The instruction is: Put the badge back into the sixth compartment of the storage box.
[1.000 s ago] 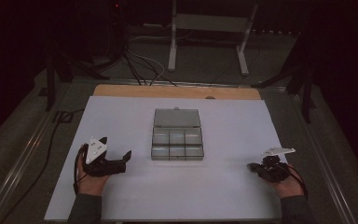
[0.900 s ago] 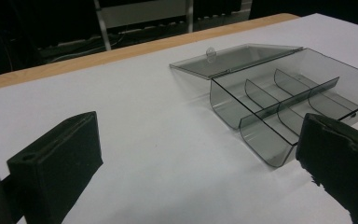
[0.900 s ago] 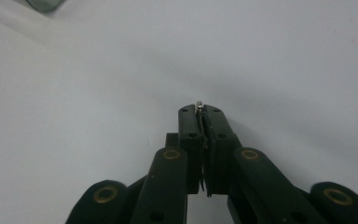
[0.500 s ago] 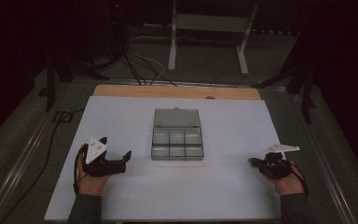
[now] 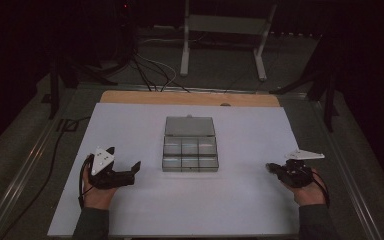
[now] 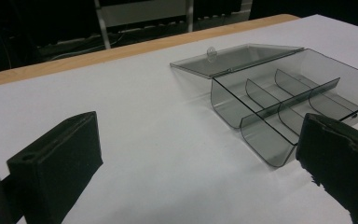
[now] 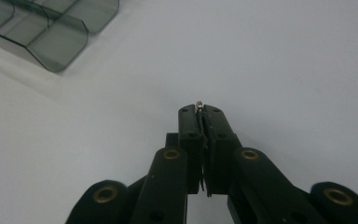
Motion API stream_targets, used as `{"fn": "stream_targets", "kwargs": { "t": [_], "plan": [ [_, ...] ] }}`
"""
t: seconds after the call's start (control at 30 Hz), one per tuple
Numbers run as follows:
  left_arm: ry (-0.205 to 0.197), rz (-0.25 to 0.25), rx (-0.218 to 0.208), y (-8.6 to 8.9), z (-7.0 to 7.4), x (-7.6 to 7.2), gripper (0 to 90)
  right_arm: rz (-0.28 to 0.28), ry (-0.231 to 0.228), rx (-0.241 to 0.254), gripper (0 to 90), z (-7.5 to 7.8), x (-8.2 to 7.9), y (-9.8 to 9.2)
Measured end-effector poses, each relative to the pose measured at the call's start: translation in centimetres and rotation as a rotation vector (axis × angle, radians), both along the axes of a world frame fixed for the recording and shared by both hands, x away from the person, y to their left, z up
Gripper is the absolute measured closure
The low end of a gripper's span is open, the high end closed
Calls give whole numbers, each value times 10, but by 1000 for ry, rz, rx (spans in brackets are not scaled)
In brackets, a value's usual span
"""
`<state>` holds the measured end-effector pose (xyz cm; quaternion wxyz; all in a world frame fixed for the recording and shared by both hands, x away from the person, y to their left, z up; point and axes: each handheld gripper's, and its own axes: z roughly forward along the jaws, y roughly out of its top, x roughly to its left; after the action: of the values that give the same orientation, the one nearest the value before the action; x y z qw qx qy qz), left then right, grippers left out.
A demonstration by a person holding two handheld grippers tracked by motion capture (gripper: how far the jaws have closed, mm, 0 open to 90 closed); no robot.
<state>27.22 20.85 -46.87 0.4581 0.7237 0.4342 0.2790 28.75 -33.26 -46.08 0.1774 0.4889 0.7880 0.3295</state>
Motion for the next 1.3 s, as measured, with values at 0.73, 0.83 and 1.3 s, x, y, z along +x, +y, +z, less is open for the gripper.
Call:
{"fn": "stream_targets", "kwargs": {
  "t": [0.73,0.83,1.3],
  "plan": [
    [6,1,-3,0,-1,1,17,23,-59,45,874,20,14,22],
    [5,0,-3,0,-1,1,17,24,-63,51,875,20,16,24],
    [12,-5,0,-1,-1,1,17,34,-84,81,875,26,22,39]
  ]
}}
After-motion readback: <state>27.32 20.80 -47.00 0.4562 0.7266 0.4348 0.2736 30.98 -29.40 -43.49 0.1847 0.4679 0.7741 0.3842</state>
